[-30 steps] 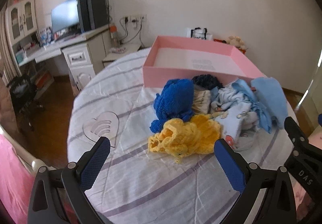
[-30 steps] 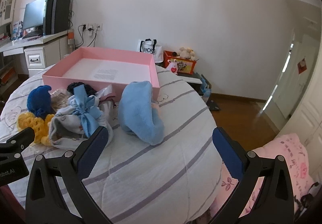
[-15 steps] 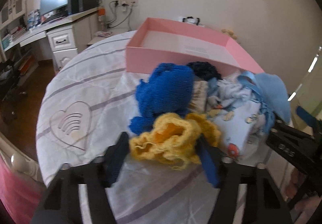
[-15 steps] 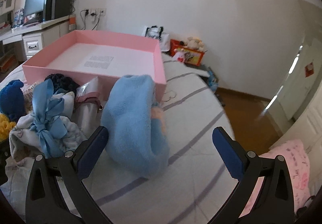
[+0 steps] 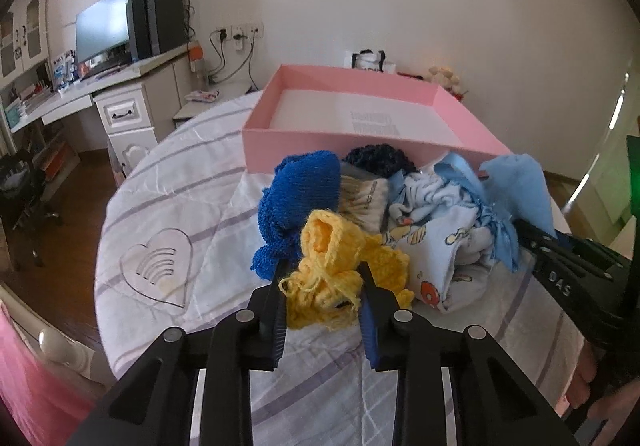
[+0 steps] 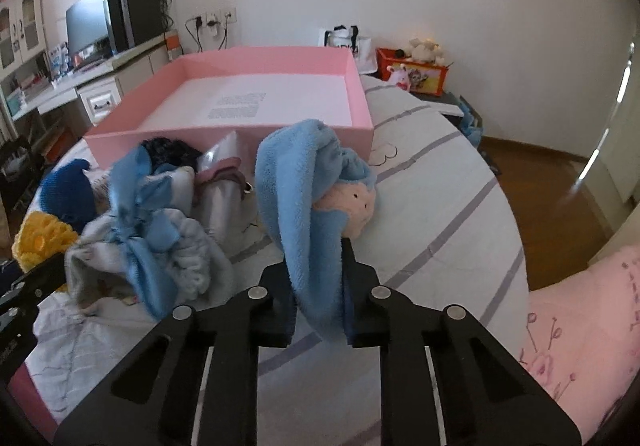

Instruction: Organize soft objects

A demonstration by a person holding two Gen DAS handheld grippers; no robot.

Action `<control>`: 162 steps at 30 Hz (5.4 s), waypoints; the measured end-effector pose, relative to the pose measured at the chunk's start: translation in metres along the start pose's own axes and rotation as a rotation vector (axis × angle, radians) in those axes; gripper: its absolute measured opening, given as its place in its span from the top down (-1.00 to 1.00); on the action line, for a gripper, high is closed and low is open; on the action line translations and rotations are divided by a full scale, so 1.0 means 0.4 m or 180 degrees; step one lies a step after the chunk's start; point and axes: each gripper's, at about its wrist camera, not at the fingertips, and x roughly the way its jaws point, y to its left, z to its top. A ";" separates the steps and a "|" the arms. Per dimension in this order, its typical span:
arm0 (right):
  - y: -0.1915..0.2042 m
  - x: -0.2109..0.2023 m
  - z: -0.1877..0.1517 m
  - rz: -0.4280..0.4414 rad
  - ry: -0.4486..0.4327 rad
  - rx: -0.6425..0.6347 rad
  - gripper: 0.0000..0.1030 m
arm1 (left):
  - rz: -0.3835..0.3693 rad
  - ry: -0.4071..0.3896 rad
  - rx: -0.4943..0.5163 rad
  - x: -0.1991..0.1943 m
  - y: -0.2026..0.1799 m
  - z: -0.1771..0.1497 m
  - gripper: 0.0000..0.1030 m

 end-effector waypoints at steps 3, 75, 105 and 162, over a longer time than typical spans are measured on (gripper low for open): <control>-0.012 -0.026 0.003 -0.0039 -0.0081 0.0055 0.75 | -0.0012 -0.0071 -0.0003 -0.040 0.001 -0.001 0.47; 0.051 -0.461 0.069 0.0210 -0.1438 -0.0013 0.75 | 0.0245 -0.1403 0.0107 -0.474 -0.015 0.012 0.47; 0.083 0.048 0.325 0.0132 -0.0446 -0.0062 0.68 | 0.0308 -0.0216 0.0244 0.224 -0.084 0.750 0.47; 0.047 -0.141 0.197 -0.0239 -0.0660 0.0114 -1.00 | 0.0412 -0.0526 0.0063 0.062 -0.048 0.515 -1.00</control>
